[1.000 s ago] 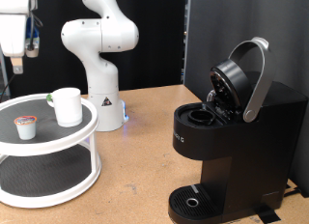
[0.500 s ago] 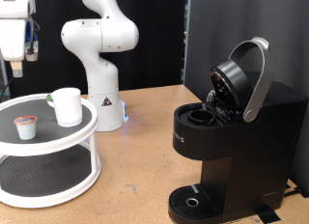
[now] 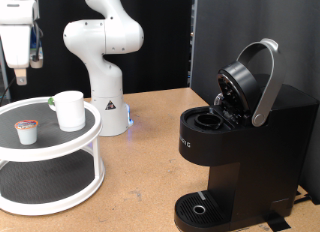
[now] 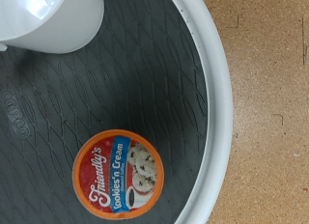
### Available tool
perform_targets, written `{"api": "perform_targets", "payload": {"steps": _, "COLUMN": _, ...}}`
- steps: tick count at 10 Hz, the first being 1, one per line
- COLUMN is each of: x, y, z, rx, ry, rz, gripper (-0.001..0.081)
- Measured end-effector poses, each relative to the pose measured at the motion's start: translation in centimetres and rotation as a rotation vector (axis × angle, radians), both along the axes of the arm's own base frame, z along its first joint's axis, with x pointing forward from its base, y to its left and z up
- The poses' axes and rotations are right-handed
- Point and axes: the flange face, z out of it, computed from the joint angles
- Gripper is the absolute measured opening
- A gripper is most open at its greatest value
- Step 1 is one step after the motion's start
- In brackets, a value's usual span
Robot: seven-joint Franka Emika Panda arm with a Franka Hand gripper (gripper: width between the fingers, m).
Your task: Make a cup of coffee with the keurig machine
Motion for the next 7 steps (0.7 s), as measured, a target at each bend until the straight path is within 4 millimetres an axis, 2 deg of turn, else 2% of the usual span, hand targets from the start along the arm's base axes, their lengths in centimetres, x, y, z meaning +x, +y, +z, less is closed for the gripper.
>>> {"api": "perform_targets", "payload": {"steps": 7, "x": -0.6, "y": 1.2, "z": -4.4, "rx": -0.001, "ry": -0.015, "rz": 0.051, "gripper": 0.0805}}
